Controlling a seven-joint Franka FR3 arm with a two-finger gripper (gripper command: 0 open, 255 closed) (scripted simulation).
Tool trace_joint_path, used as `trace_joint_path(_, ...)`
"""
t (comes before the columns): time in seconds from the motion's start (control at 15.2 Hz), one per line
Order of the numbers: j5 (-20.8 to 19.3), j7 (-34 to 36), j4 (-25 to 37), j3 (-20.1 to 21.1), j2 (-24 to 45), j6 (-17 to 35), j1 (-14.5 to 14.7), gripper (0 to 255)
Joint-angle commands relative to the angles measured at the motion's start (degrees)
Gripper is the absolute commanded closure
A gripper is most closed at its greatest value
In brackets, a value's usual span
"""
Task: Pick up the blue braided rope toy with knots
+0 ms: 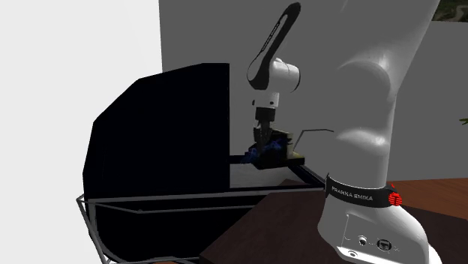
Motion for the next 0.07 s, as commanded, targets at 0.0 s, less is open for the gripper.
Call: trace_joint_path(0.0, -0.36, 0.45, 0.17, 0.24, -0.55, -0.63, -0.2, 255)
